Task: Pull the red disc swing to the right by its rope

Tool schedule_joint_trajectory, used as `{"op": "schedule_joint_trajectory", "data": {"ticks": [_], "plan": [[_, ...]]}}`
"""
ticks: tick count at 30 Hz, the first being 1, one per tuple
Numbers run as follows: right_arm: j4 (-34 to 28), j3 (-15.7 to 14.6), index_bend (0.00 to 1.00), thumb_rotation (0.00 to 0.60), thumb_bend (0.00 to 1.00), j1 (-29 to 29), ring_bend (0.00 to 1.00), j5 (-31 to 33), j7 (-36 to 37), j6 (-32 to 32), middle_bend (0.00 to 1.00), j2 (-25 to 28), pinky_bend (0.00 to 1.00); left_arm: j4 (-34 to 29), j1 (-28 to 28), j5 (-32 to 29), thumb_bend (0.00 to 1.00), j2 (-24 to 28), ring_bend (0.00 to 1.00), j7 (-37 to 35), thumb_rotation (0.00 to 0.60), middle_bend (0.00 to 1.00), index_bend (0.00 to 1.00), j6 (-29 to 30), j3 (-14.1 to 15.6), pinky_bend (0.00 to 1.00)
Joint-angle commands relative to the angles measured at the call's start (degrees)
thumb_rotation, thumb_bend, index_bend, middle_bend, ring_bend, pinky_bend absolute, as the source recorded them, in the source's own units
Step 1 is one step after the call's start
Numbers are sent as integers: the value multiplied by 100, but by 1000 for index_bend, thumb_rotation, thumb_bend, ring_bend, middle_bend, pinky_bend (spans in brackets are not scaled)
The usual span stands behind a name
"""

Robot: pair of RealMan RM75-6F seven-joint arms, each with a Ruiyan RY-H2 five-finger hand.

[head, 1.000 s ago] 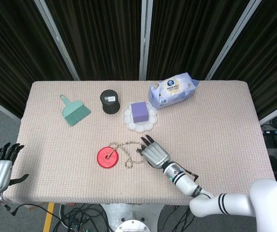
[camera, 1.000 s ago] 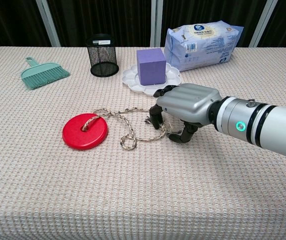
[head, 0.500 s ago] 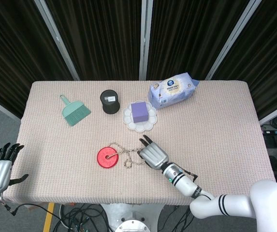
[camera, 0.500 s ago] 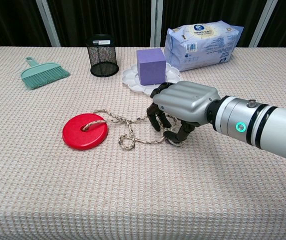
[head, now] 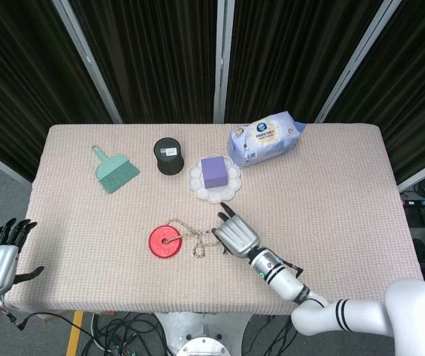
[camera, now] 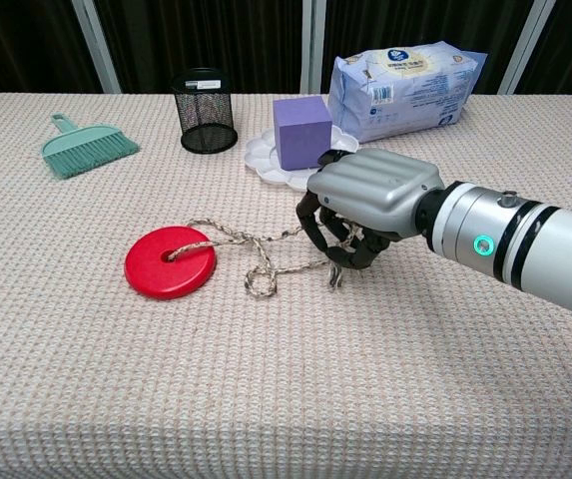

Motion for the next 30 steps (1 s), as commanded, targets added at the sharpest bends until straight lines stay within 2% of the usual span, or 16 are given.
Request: {"op": "schedule_joint_trajectory", "data": {"ticks": [1,10,17,22,30], "plan": [[-13,44,773,600,425,-62,251,-126,130,113,780,35,0,-6,15,12,22,-3,49,1,600,118,154,16,16,134],[-251,111,863,600,477,-327,289,-454,547,470,843,443,0,-51,-6,35,21,4,50,47,600,118,154,28,-2,134],[-450,-5,929,600,493,-697,315,-778,1015,825,880,998,0,-118,-18,27,22,23,49,120,600,118,154,32,-18,134],[-350,-118,978,600,507,-1040,333,-926,1439,1092,902,1331,0,-165,-46,21,22,25,50,186,600,118,154,0,-27,134],[13,-291,984,600,515,-1526,334,-1048,2077,1325,906,1747,0,-275,-71,3,21,66,50,308,600,118,154,-3,-53,134]]}}
